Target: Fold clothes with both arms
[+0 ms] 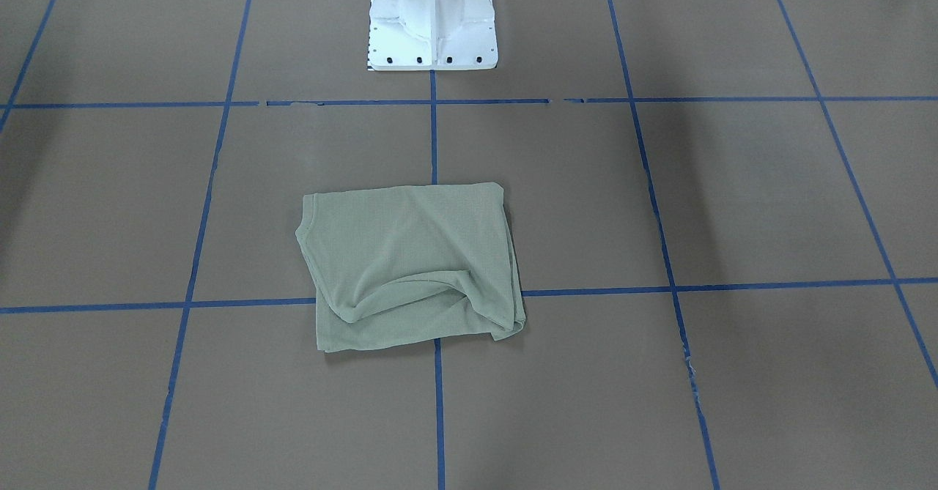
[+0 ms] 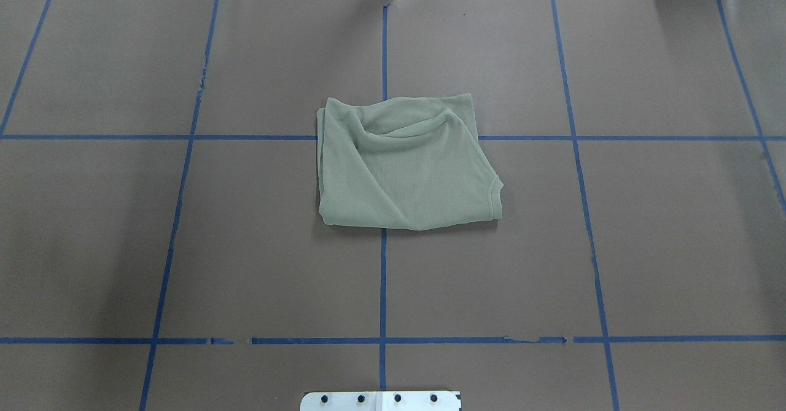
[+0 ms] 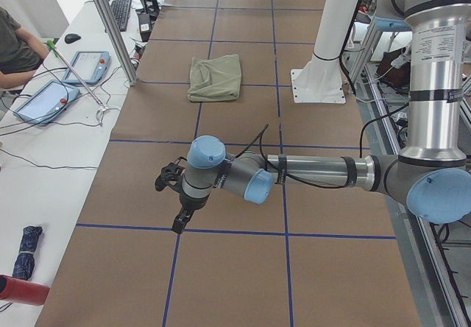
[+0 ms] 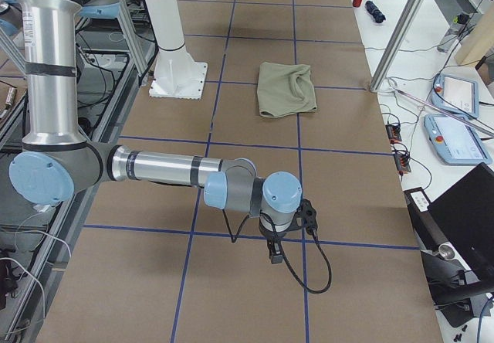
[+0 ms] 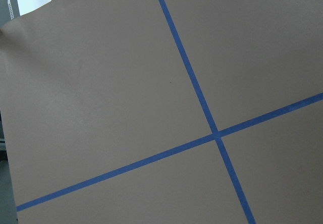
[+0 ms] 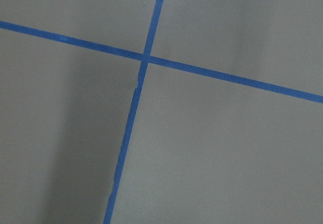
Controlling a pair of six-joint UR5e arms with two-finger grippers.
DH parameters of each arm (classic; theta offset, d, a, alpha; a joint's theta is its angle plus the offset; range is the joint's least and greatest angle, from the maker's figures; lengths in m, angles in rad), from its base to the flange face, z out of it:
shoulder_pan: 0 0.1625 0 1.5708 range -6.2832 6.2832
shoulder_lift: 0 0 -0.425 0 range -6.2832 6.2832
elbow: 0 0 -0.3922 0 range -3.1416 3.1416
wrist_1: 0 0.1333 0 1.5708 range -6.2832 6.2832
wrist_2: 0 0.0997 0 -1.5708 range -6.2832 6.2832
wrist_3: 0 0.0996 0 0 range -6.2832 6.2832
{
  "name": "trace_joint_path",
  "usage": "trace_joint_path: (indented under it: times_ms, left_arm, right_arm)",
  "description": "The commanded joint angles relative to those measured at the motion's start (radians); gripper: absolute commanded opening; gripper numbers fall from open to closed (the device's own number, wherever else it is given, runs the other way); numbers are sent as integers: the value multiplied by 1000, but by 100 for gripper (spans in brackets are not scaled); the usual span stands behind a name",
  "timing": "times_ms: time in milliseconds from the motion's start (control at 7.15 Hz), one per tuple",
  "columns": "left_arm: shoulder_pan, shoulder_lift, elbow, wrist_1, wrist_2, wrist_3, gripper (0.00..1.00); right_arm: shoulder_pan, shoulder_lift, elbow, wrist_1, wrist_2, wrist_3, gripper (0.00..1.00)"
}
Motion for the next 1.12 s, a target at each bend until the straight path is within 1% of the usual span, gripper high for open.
trace_joint_path:
  times_ms: [0,280,420,699,839,979]
  left_arm:
    - [-1,-1,-16,163,-58,-1,100]
    - [-1,-5,-48,315,-69,2,100]
    - [-1,-4,-47,325,-69,4,100]
    - [-1,-4,-47,328,-69,6,100]
    - [-1,-4,-50,328,-69,6,100]
    - [-2,-4,-52,328,-69,6,100]
  right_arm:
    - [1,-7,-4,-4,2,3,100]
    - [1,-8,-9,-4,1,3,100]
    - [1,-17,-9,-7,1,3,100]
    - [13,-45,7,-5,2,69,100]
    - [19,-54,27,-5,7,98,100]
    - [19,-82,75,-4,11,160,100]
